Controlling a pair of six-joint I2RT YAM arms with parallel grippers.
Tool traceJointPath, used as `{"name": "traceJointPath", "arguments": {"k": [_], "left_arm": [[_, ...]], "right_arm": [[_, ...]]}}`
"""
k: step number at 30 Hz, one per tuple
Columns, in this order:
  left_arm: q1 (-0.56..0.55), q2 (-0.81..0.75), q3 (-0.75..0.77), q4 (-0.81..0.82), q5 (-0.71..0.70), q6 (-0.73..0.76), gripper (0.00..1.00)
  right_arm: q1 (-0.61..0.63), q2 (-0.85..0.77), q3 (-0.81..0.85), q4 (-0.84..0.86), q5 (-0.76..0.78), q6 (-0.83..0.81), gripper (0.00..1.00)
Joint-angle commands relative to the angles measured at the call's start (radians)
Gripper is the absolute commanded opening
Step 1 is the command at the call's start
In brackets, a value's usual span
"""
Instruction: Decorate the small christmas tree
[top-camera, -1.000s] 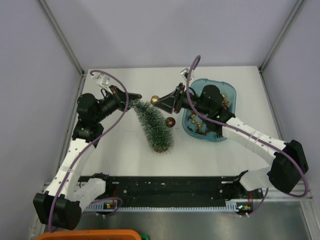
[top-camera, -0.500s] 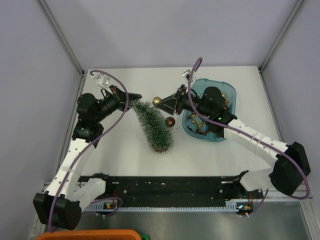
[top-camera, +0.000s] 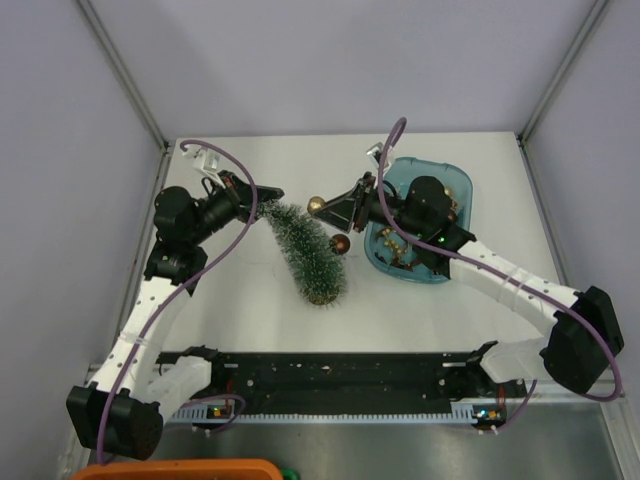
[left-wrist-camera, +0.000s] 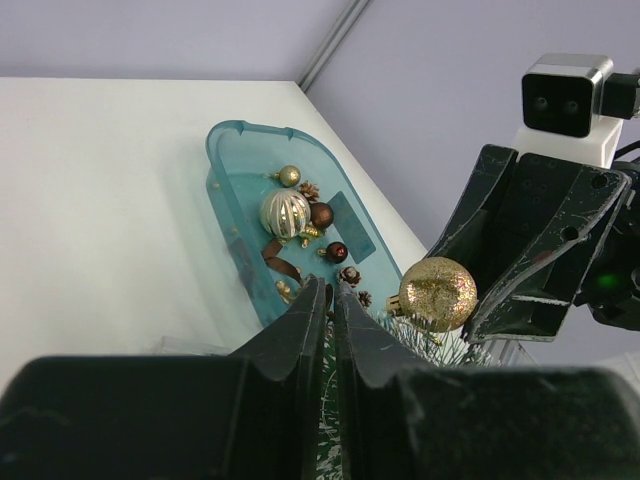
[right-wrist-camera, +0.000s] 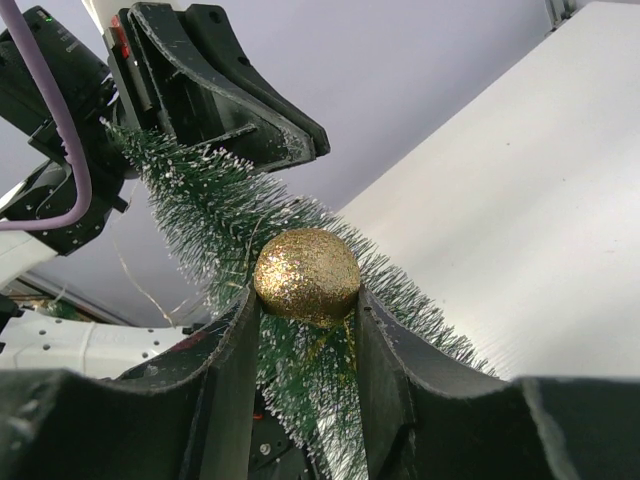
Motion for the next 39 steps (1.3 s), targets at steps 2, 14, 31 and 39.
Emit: {"name": "traceJointPath", "arguments": {"k": [2, 14, 31, 39], "left_arm": [[0.003, -0.030, 0.018, 0.065, 0.011, -0.015, 0.14], [0.003, -0.025, 0.019, 0.070, 0.013, -0.018, 0.14], [0.003, -0.030, 0.014, 0.073, 0.010, -0.018, 0.14], [0.009, -0.048, 0.014, 0.045, -0.021, 0.002, 0.32]], "right_arm": [[-0.009, -0.041, -0.011, 0.036, -0.013, 0.005, 0.38], [-0.010, -0.070, -0.039, 0.059, -0.013, 0.017, 0.52], [-0.015, -0.084, -0.028, 0.008, 0.021, -0.006, 0.56], [-0.125, -0.125, -0.017, -0.202, 0.174, -0.019, 0.52]]}}
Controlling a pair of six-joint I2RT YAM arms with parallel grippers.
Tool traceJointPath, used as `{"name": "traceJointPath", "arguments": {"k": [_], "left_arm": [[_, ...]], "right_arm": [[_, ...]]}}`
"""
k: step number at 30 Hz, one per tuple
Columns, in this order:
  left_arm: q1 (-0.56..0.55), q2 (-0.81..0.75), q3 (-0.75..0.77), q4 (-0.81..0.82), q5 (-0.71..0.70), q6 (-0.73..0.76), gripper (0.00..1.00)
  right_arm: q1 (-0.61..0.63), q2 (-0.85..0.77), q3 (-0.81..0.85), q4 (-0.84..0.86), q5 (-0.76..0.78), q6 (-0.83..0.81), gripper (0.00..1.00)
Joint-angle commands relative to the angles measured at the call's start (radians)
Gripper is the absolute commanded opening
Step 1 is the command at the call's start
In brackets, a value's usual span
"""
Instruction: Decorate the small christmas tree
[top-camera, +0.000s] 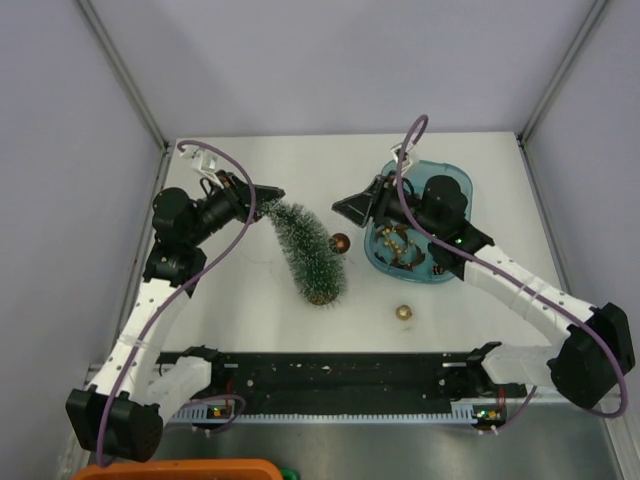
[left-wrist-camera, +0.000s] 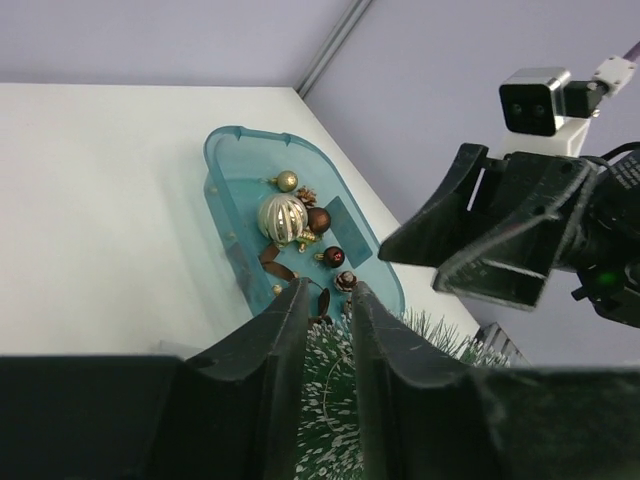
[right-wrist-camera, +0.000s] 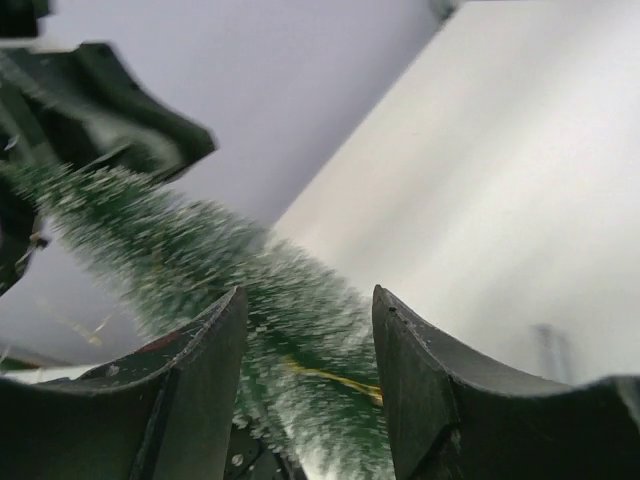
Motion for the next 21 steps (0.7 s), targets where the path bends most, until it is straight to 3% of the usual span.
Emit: {"name": "traceJointPath", "arguments": {"k": [1, 5, 8, 21], "left_arm": [[0.012, -0.044, 0.016, 0.033, -0.021, 0.018, 0.38], [0.023, -0.067, 0.019, -0.017, -0.059, 0.050, 0.64], [0.032, -0.089, 0.024, -0.068, -0.103, 0.069, 0.97], [0.050, -0.191, 0.002, -0.333, -0.252, 0.155, 0.99]], "right_arm": [[-0.092, -0.059, 0.030, -0.136, 0.133, -0.021, 0.52], [-0.167, -0.052, 0.037, -0.279, 0.214, -0.053, 0.50], [-0.187, -0.058, 0.033, -0.349, 0.266, -0.079, 0.50], [-0.236, 0.080, 0.042, -0.474, 0.411, -0.173, 0.51]]}}
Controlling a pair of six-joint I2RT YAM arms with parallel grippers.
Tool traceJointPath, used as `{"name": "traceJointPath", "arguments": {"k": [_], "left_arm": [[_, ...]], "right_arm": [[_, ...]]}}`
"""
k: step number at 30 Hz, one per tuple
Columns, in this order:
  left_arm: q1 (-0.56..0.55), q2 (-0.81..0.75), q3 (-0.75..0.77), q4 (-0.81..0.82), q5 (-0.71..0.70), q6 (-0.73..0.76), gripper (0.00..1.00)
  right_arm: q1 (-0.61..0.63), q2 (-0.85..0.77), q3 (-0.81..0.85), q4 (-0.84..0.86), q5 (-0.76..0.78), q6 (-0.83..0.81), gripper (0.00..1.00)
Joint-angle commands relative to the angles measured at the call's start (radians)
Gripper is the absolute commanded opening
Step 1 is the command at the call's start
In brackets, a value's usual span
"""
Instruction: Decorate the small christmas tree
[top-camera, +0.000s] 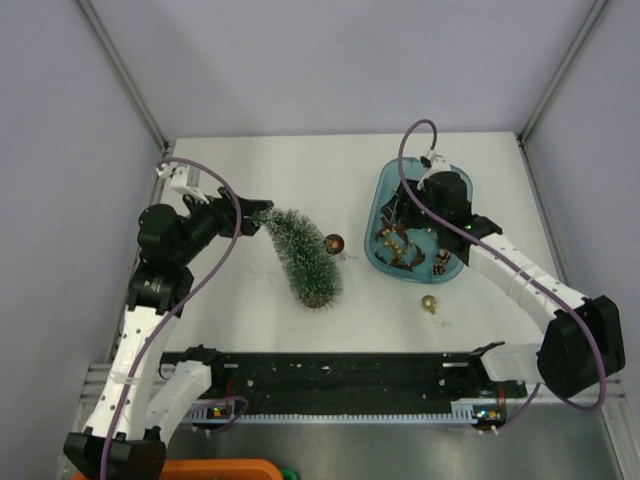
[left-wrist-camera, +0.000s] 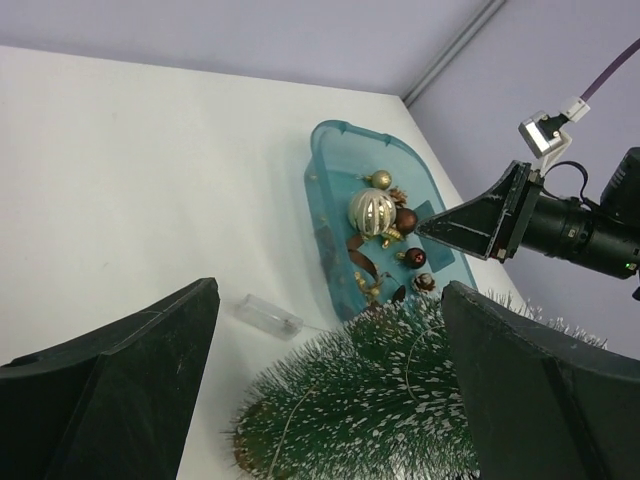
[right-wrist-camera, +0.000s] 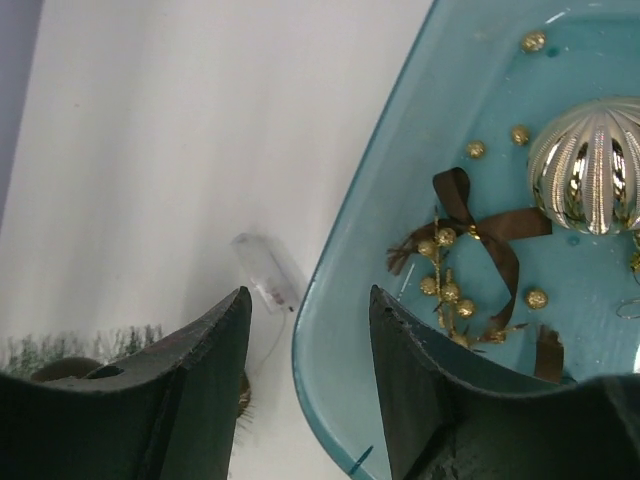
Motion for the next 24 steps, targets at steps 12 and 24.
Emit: {"name": "traceJointPath", "arguments": {"k": [12, 24], "left_arm": [[0.008, -0.072, 0.029, -0.204, -0.192, 0.132, 0.99], [0.008, -0.100, 0.055, -0.286, -0.273, 0.155, 0.99]], "right_arm": [[-0.024, 0.287, 0.031, -0.065, 0.250, -0.114, 0.55], [-0.028, 0.441, 0.034, -0.062, 0.288, -0.152, 0.47]]}}
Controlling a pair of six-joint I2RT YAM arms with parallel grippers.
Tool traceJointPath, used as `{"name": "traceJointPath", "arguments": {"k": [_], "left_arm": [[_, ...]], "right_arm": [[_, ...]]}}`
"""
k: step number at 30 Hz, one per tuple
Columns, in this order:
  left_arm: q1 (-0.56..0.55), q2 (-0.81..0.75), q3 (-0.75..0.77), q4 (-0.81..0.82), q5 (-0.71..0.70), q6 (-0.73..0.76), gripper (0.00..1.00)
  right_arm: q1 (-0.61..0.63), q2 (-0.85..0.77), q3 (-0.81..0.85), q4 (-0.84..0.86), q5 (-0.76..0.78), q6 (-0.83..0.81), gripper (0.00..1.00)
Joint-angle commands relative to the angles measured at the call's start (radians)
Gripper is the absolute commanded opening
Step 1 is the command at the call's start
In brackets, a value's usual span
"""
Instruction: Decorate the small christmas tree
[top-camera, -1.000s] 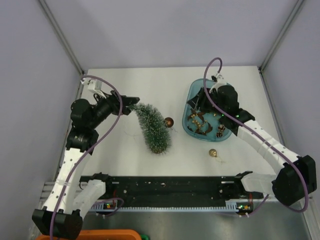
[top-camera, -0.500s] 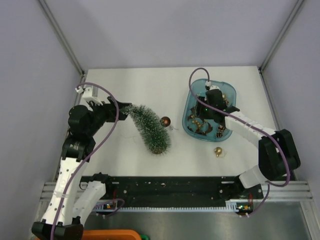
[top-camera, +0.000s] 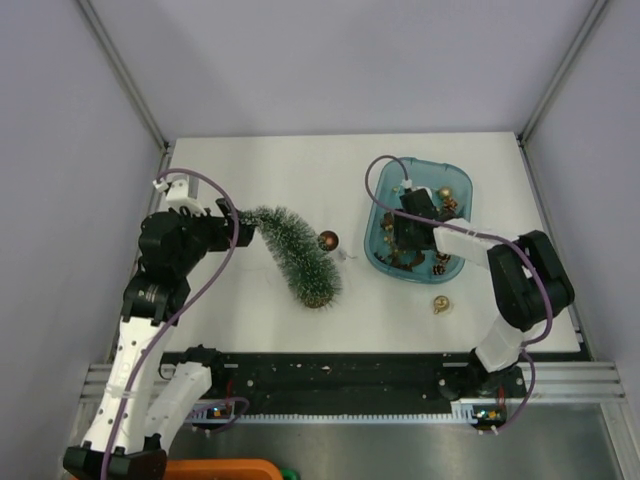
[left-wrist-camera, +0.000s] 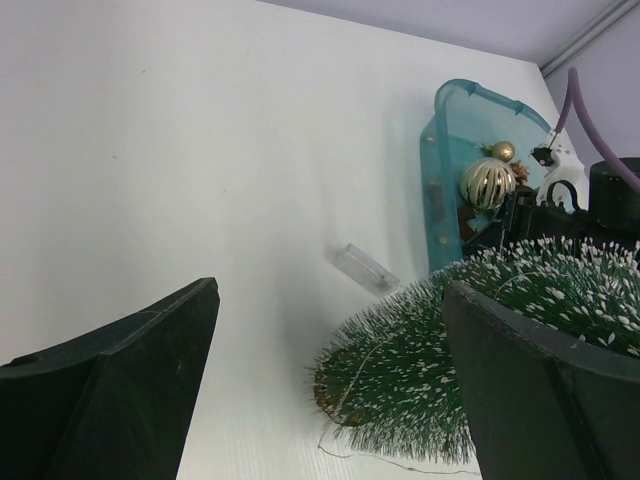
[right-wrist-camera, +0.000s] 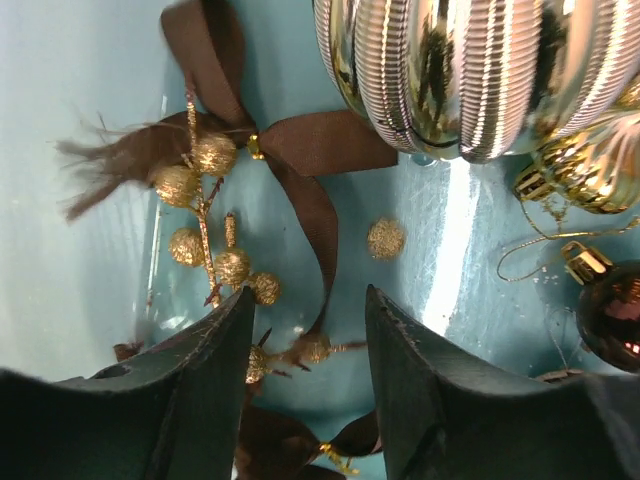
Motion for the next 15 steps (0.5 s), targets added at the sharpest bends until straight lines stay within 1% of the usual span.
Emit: {"name": "traceJointPath", "arguments": {"k": [1, 2, 4, 7, 12, 15], "left_arm": [[0.004, -0.038, 0.052, -0.022, -0.069, 0.025, 0.99], [0.004, -0.042, 0.054, -0.027, -0.080, 0.031, 0.99], [0.004, -0.048, 0.060, -0.034, -0.100, 0.039, 0.99], [0.004, -0.052, 0.068, -0.047, -0.124, 0.046, 0.99], [0.004, -0.064, 0.074, -0.061, -0.140, 0.057, 0.99], [0.004, -0.067, 0.094, -0.079, -0.173, 0.077, 0.99]], "right_arm": [[-0.018, 0.045, 0.035, 0.014, 0.029, -0.022, 0.43], [-0.019, 0.048, 0.038, 0.014, 0.031, -0.024, 0.39], [-0.019, 0.040, 0.038, 0.017, 0.037, -0.024, 0.27], [-0.021, 0.008, 0.035, 0.015, 0.043, -0.019, 0.14], [-0.021, -0.093, 0.029, 0.007, 0.065, -0.009, 0.06], [-0.021, -0.158, 0.038, -0.005, 0.075, -0.015, 0.00]]}}
